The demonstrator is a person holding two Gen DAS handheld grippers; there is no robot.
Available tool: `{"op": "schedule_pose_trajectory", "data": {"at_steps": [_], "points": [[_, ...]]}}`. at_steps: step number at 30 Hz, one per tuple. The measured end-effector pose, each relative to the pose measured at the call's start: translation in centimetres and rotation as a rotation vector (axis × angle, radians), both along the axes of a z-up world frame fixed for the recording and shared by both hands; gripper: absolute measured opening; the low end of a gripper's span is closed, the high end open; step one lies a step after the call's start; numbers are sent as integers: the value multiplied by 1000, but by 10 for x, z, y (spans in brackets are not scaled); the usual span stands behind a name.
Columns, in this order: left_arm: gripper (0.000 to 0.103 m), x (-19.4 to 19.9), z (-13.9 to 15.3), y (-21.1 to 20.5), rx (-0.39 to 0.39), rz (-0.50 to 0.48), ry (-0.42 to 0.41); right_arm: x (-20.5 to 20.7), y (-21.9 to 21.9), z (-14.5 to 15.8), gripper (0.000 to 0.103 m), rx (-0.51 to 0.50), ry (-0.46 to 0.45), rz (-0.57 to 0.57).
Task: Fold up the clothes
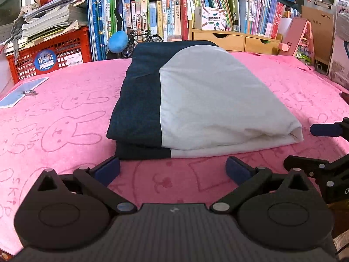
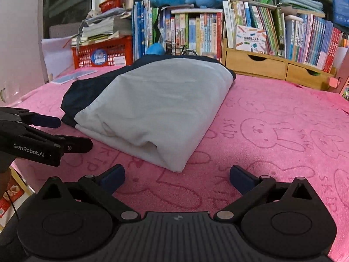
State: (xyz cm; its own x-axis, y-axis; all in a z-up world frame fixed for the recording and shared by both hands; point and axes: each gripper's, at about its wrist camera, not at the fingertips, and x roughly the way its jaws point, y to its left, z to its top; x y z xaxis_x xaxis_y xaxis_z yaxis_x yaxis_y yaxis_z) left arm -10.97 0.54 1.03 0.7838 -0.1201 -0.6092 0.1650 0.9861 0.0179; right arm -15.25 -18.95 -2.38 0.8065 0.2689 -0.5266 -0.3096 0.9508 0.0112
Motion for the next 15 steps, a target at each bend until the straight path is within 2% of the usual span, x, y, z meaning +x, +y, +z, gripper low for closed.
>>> {"op": "schedule_pose_trajectory", "data": {"at_steps": [10, 15], "points": [[103, -2, -1, -2, -3, 14, -5, 1, 2, 2, 103, -4, 8, -5], [103, 0, 0, -2, -3, 17, 6, 4, 6, 8, 103, -29, 48, -24]]}}
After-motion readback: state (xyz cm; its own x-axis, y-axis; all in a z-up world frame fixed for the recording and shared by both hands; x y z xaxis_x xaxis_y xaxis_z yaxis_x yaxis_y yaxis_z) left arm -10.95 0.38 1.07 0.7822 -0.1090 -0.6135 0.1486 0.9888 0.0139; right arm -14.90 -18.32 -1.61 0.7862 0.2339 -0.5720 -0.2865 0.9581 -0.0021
